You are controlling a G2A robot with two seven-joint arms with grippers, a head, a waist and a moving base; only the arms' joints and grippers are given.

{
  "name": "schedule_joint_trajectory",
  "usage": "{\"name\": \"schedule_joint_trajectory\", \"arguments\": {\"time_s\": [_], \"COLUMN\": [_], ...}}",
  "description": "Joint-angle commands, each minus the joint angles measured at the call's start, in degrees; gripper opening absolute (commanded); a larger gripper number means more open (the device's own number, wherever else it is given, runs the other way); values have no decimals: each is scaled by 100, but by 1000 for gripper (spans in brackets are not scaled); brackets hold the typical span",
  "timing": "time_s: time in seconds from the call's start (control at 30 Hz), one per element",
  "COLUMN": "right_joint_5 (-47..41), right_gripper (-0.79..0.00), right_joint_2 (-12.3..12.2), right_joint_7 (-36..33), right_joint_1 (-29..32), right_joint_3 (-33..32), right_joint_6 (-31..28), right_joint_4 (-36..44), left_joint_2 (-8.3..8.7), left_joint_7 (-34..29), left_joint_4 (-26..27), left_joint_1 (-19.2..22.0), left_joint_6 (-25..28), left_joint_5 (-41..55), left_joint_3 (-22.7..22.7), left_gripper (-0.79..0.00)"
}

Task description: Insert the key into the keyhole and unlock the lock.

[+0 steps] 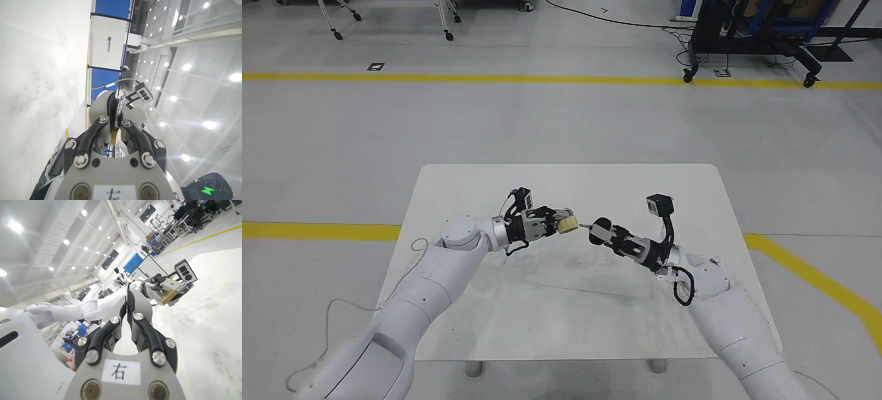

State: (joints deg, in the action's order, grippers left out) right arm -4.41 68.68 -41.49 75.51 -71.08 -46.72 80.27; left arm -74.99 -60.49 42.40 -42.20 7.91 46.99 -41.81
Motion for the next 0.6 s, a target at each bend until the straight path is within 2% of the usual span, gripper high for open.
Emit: {"name": "schedule_joint_trajectory", "arguments": {"time_s": [0.0, 0.03, 0.5, 0.57], "right_joint_5": [766, 970, 970, 1041], "right_gripper": [-785, -785, -785, -785], "right_joint_2": [-53, -71, -71, -71], "right_joint_7": [121, 150, 150, 193], "right_joint_1": [339, 450, 450, 451], "right_joint_3": [-204, -264, -264, -247], "right_joint_6": [272, 400, 400, 488], "right_joint_4": [644, 837, 837, 828], "left_joint_2": [-39, -65, -65, -65], "left_joint_7": [-18, 35, 35, 214], "left_joint_4": [-83, -116, -116, -28], "left_joint_1": [94, 101, 101, 24], "left_joint_6": [-2, 112, 112, -25], "left_joint_5": [-133, -95, -95, -294], "left_joint_3": [46, 29, 29, 85], "left_gripper": [-785, -785, -785, -785]}}
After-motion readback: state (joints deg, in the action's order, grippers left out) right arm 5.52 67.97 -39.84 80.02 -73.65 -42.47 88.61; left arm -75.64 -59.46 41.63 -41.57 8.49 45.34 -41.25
